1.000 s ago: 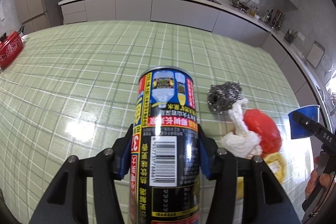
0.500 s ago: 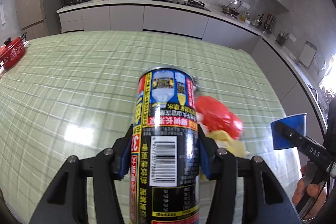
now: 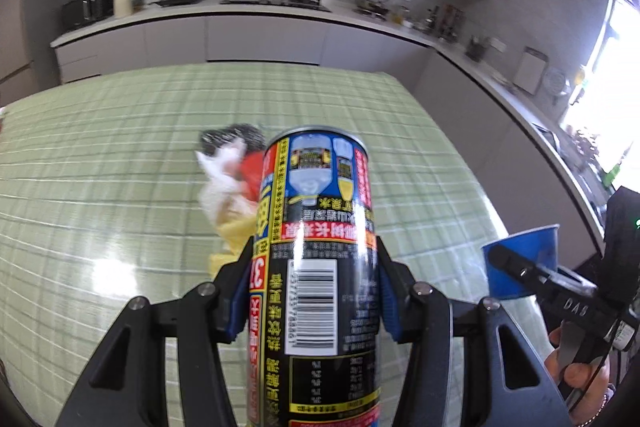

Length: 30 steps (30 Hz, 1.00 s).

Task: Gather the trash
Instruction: 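Carry the spray can and blue bowl to the bucket and release both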

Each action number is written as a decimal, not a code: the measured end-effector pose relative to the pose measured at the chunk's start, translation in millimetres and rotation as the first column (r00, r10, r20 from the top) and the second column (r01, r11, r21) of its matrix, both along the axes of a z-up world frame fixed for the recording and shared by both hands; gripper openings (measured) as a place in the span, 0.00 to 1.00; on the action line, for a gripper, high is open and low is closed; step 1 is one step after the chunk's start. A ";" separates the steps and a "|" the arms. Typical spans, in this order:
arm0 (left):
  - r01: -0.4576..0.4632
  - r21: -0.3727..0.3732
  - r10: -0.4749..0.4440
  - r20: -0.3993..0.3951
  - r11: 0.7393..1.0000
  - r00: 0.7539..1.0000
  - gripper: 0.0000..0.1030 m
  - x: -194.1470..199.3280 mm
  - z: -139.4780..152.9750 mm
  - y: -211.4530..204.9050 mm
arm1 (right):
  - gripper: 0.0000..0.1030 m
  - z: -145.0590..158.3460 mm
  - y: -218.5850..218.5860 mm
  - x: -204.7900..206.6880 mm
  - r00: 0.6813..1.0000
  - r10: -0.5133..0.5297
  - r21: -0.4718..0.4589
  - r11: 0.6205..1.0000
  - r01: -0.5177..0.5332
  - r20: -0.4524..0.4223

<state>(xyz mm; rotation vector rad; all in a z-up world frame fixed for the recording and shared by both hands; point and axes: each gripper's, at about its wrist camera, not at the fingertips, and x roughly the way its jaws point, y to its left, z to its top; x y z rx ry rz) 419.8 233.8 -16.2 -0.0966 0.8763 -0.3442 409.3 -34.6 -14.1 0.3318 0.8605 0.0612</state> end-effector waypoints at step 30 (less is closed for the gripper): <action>0.206 -0.026 -0.206 -0.003 0.978 0.978 0.52 -80.6 -2.5 -263.8 | 0.76 3.4 -251.1 -136.8 0.990 -0.138 -0.021 0.990 0.138 -0.008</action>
